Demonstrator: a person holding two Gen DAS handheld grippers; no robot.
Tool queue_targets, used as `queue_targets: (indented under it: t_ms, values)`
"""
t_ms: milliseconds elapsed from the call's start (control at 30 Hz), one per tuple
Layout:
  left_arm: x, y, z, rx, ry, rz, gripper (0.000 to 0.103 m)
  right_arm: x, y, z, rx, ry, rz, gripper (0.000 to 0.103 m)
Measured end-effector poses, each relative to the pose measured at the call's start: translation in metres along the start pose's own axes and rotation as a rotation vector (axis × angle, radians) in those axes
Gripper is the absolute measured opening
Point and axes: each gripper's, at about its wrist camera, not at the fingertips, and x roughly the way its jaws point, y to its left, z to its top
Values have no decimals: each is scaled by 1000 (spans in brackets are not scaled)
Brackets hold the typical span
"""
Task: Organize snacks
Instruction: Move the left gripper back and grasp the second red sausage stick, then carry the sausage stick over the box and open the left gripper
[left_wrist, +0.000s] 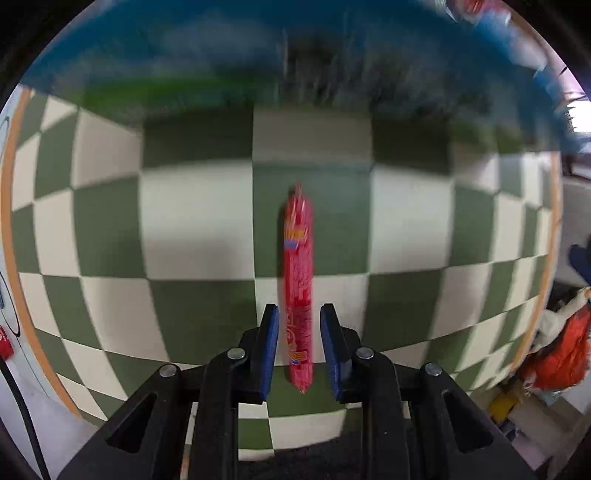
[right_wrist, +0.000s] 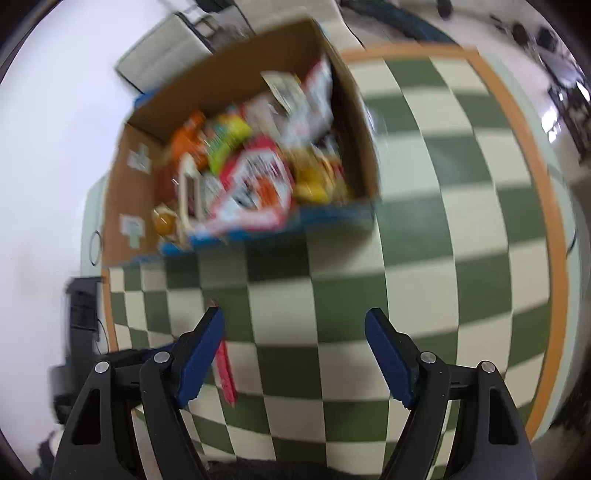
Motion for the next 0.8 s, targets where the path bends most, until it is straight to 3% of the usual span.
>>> queue_targets:
  t_ms: [67, 200, 400, 667, 800]
  values:
    - [15, -3, -1, 8, 14, 15, 20, 11, -10, -11, 18, 22, -18, 81]
    - [13, -11, -2, 29, -51, 35, 15, 20, -20, -24, 24, 40, -45, 81]
    - [-17, -16, -12, 9, -103, -28, 15, 19, -24, -33, 23, 32, -58, 81]
    - [-148, -26, -30, 45, -273, -174, 15, 3, -24, -26, 41, 1, -7, 81]
    - [-211, -32, -2, 75, -378, -164, 15, -11, -24, -22, 60, -12, 44, 81]
